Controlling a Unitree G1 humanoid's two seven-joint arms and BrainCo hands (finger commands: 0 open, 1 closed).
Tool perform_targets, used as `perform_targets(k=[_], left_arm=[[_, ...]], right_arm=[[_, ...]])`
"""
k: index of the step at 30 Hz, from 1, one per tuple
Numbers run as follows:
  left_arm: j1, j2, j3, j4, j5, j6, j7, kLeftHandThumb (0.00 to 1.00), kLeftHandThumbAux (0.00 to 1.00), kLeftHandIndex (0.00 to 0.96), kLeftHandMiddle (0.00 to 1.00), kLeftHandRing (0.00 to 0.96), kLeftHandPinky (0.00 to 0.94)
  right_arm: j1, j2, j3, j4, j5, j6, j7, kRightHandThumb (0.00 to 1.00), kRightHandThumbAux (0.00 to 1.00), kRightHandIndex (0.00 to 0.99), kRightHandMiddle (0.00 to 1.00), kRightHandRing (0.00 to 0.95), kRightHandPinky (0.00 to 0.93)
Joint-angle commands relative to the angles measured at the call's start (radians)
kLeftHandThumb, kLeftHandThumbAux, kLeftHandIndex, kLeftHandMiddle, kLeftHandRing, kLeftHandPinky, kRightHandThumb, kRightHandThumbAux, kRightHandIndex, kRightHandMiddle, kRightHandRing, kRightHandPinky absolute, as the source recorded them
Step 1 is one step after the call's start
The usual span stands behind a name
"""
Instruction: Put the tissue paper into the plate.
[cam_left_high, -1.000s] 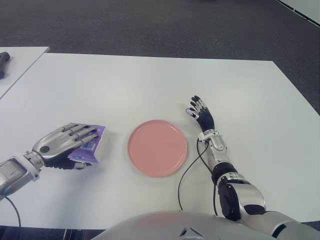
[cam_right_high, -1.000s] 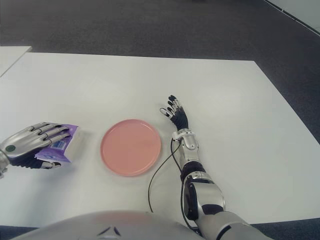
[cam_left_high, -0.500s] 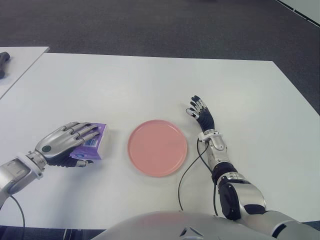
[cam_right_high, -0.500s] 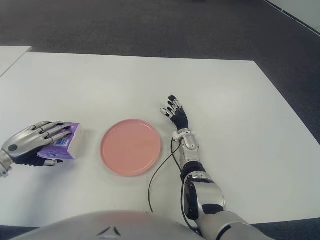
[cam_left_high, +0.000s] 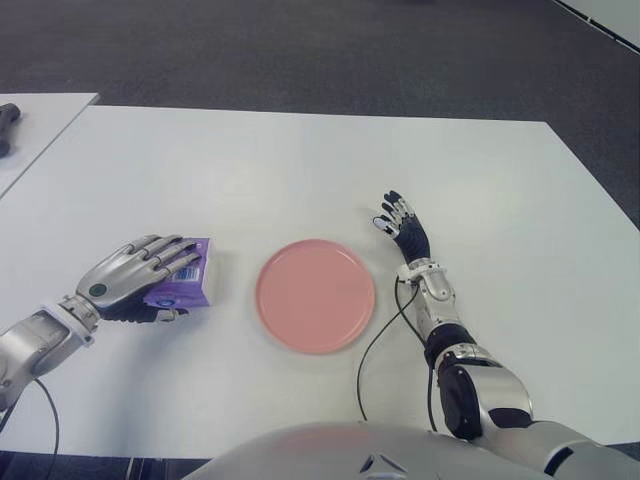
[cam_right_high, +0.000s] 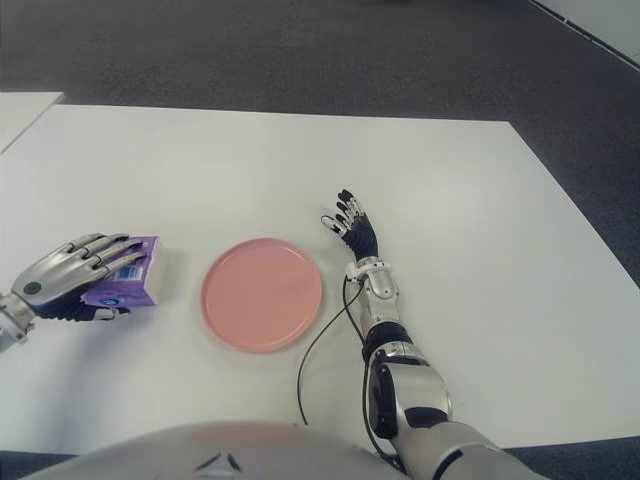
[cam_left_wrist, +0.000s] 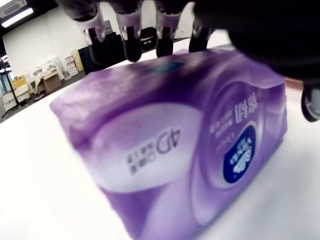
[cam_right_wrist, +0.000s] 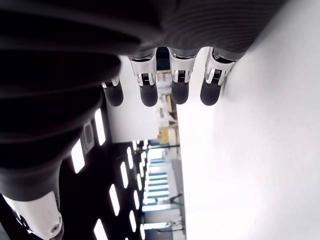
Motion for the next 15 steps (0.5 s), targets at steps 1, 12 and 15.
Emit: perform_targets(k=[1,12,15], left_arm=[[-0.053,-0.010,-0.071,0.079,0.043,0.014,0.074,0.113,0.305,0.000,0.000,0.000,0.000],[-0.261,-0.070,-0.265,0.349,0.113,0.032,0.329,0.116,0.408,0.000,0.000,0.000,0.000],[-0.297,-0.078,-0.308,0.401,0.121,0.036,0.390,0.121,0.432,0.000,0.000,0.000,0.000]], right_arm=[[0.060,-0.002,-0.008,0.061,0.009,0.059,-0.004,0.098,0.707,0.000,0.000,0.000,0.000],[0.058,-0.005,-0.004,0.064,0.015,0.060,-0.003,0.098,0.707,0.000,0.000,0.000,0.000],[0.058,-0.006,-0.003,0.064,0.016,0.060,-0.003,0.098,0.707,0.000,0.000,0.000,0.000]])
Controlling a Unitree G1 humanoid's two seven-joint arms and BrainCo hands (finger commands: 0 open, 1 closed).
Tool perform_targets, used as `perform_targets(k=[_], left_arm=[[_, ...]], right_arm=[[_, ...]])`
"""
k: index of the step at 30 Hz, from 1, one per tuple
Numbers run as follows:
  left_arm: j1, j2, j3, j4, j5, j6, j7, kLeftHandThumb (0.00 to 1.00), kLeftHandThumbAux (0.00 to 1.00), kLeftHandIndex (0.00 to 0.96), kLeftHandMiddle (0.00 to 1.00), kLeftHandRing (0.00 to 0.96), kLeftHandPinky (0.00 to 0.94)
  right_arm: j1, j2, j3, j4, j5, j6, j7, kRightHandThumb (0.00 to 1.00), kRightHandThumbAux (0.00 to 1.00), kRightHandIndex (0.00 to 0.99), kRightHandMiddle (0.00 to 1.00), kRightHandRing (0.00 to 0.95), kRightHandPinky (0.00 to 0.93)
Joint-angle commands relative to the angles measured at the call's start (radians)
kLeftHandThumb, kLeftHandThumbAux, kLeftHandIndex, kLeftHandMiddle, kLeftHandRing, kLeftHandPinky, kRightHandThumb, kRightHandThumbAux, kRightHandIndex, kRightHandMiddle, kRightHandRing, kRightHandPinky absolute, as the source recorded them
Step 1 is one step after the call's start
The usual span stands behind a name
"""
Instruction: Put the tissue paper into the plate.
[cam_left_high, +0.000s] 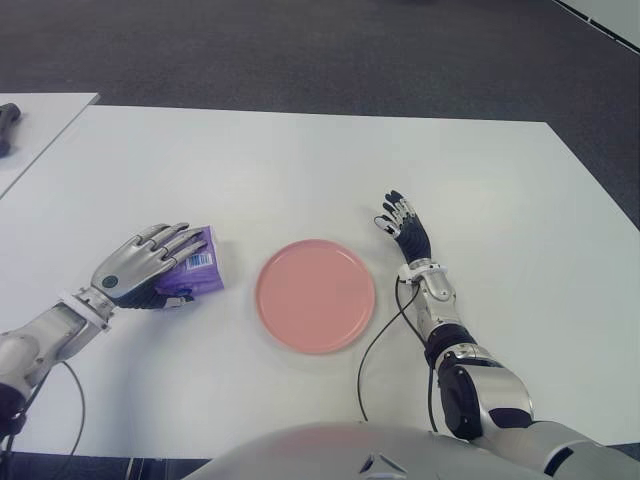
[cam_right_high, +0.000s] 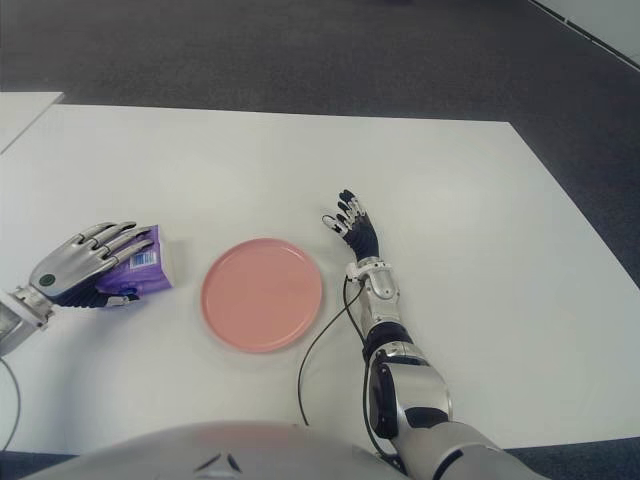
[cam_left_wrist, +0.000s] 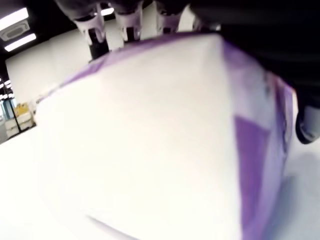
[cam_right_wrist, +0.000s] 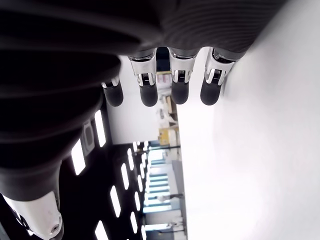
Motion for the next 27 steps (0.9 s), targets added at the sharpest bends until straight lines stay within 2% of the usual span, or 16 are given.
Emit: perform_targets(k=[1,5,11,18,27], left_arm=[[-0.060,-0.035,-0.089,0.105,0.043,0.010,0.092,0.123,0.438,0.000,0.000,0.000,0.000],[-0.119,-0.072,-0.165,0.200,0.068,0.022,0.205,0.156,0.470,0.000,0.006,0.000,0.000],[-0.169,-0.082,-0.239,0.267,0.066,0.028,0.283,0.180,0.487,0.000,0.014,0.000,0.000],[-0.203,-0.087,-0.294,0.295,0.049,0.026,0.328,0.200,0.494,0.000,0.025,0.000,0.000],[-0.215,-0.088,-0.327,0.302,0.026,0.029,0.345,0.228,0.493,0.002,0.029,0.000,0.000]], right_arm=[[0.060,-0.003,-0.004,0.060,0.002,0.060,-0.004,0.098,0.707,0.000,0.000,0.000,0.000],[0.060,-0.004,-0.004,0.061,0.003,0.060,-0.003,0.098,0.707,0.000,0.000,0.000,0.000],[0.061,-0.004,-0.004,0.059,0.003,0.059,-0.002,0.098,0.707,0.000,0.000,0.000,0.000],[0.064,-0.006,-0.004,0.056,0.005,0.058,0.000,0.098,0.707,0.000,0.000,0.000,0.000],[0.068,-0.007,-0.004,0.051,0.006,0.057,0.003,0.098,0.707,0.000,0.000,0.000,0.000]])
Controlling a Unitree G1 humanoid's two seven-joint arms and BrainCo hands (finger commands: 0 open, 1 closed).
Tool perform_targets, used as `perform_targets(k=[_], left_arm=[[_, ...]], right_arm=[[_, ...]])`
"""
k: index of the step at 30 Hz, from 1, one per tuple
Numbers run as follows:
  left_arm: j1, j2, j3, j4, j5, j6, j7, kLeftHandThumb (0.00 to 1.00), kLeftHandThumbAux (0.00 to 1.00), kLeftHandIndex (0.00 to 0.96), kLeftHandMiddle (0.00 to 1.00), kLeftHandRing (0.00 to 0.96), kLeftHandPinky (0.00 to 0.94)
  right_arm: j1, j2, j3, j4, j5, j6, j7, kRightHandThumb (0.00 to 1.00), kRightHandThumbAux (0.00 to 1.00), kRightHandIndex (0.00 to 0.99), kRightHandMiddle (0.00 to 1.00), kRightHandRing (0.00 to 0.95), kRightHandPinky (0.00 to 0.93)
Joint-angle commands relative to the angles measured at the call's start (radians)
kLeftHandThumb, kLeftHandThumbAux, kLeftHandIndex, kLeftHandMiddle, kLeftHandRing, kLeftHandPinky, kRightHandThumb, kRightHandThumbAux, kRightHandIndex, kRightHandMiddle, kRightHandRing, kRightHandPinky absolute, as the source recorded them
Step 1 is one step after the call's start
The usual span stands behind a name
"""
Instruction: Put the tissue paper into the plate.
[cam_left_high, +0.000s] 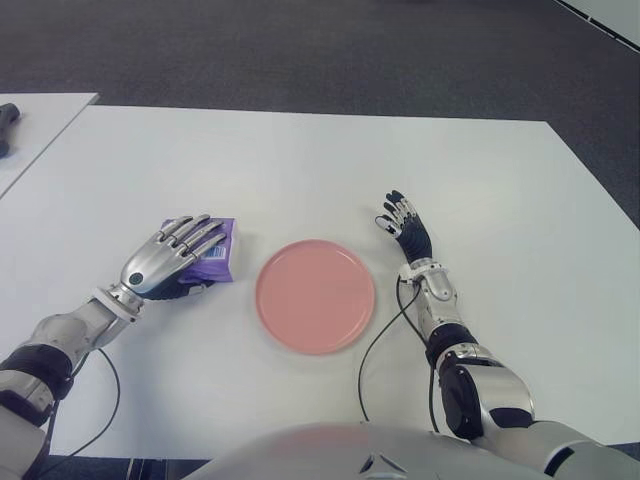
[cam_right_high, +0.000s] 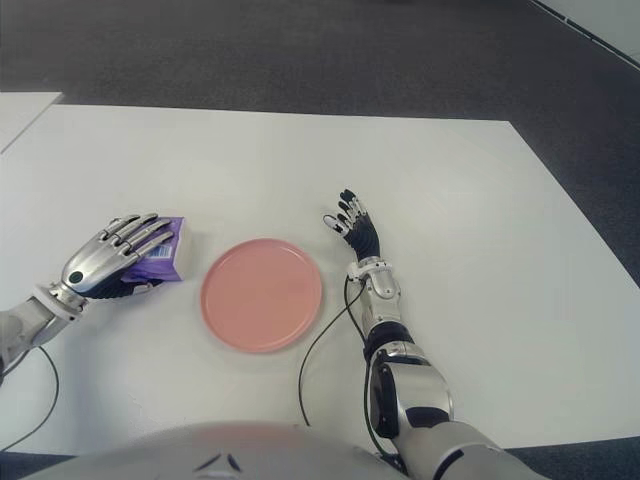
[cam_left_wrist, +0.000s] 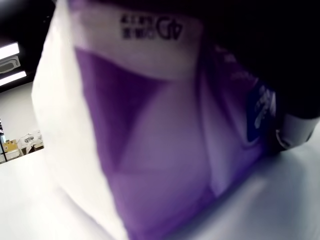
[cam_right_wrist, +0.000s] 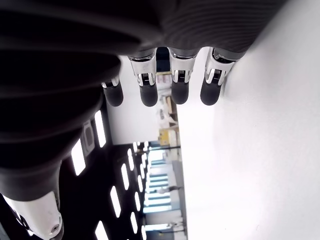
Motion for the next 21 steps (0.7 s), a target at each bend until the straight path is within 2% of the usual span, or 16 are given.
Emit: perform_targets(k=[1,21], left_arm=[[0.006,-0.017,-0.037,0.015,-0.001,-0.003,-0.003,0.230,0.493,0.002,0.029,0.000,0.000],[-0.007,-0.017,-0.066,0.025,-0.031,0.001,0.022,0.246,0.492,0.019,0.043,0.014,0.000]], right_arm=[[0.068,-0.002,-0.005,0.052,0.003,0.058,-0.003,0.098,0.707,0.000,0.000,0.000,0.000],[0.070,-0.006,-0.006,0.047,0.006,0.060,0.002,0.098,0.707,0.000,0.000,0.000,0.000]])
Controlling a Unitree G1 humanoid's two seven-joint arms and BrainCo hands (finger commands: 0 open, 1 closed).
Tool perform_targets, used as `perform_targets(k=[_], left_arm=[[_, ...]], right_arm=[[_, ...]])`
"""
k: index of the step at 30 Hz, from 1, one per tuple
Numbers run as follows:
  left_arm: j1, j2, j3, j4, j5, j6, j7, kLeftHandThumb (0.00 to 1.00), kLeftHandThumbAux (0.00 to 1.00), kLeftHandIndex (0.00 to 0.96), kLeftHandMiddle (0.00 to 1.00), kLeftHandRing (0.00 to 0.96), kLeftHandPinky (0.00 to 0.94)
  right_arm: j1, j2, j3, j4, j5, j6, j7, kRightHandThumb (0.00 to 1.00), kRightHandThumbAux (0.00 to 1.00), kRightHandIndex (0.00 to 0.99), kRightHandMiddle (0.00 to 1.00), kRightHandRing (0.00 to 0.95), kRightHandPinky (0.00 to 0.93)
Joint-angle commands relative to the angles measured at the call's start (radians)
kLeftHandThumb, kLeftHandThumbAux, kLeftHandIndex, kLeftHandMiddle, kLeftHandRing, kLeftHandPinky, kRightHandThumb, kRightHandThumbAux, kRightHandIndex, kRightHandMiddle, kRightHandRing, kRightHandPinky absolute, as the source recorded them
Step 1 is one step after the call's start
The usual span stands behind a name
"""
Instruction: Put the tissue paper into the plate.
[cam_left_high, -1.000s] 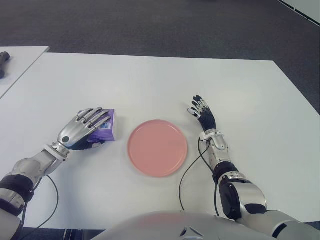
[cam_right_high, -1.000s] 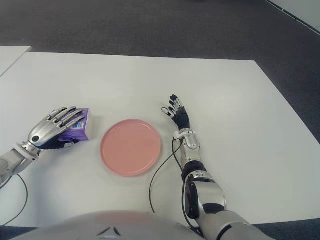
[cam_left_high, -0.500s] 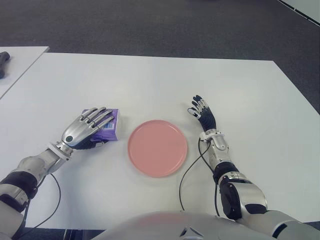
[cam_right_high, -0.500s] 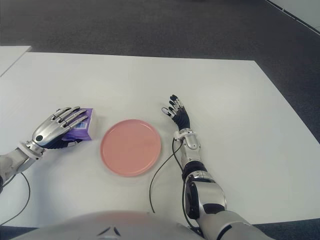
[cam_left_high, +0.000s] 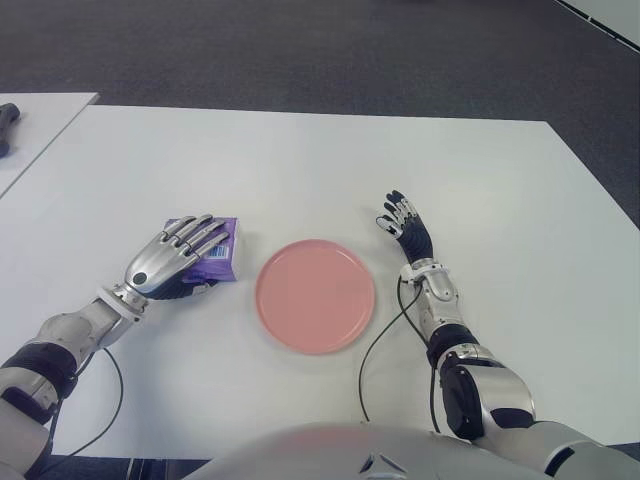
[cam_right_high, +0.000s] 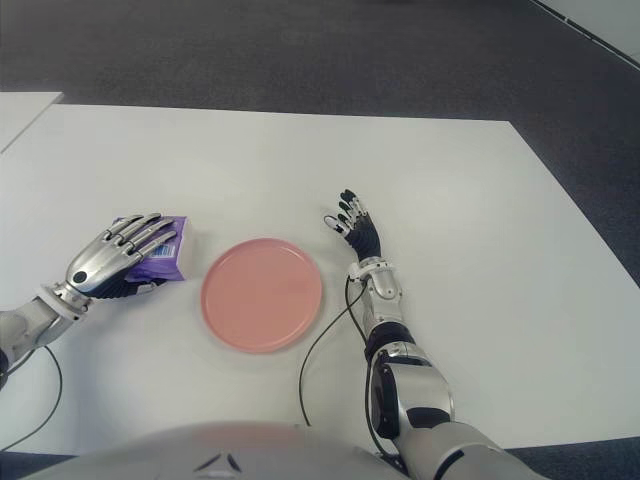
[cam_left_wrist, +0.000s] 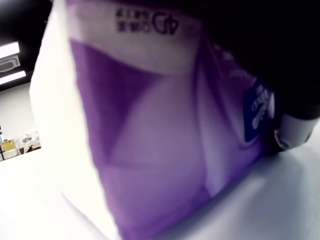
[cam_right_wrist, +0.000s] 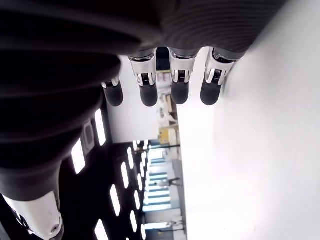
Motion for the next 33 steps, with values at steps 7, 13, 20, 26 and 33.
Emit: perform_targets(k=[7,13,20,26,33], left_arm=[[-0.002,-0.044,-0.018,0.042,0.010,0.057,0.116,0.582,0.627,0.374,0.561,0.566,0.626],[-0.022,-0.098,-0.022,0.114,-0.005,0.063,0.285,0.711,0.685,0.437,0.783,0.790,0.848],[-0.061,-0.126,-0.037,0.159,-0.032,0.016,0.323,0.730,0.694,0.443,0.841,0.844,0.873],[-0.078,-0.131,-0.053,0.167,-0.033,-0.003,0.319,0.733,0.695,0.444,0.849,0.853,0.870],[-0.091,-0.137,-0.065,0.167,-0.040,-0.023,0.292,0.734,0.695,0.444,0.848,0.854,0.870]], right_arm=[[0.066,0.000,-0.006,0.051,0.005,0.059,-0.007,0.098,0.707,0.000,0.000,0.000,0.000],[0.064,-0.002,-0.007,0.054,0.006,0.061,-0.006,0.098,0.707,0.000,0.000,0.000,0.000],[0.061,-0.003,-0.007,0.057,0.006,0.062,-0.006,0.098,0.707,0.000,0.000,0.000,0.000],[0.060,-0.003,-0.007,0.058,0.006,0.063,-0.006,0.098,0.707,0.000,0.000,0.000,0.000],[0.058,-0.004,-0.007,0.060,0.007,0.063,-0.006,0.098,0.707,0.000,0.000,0.000,0.000]])
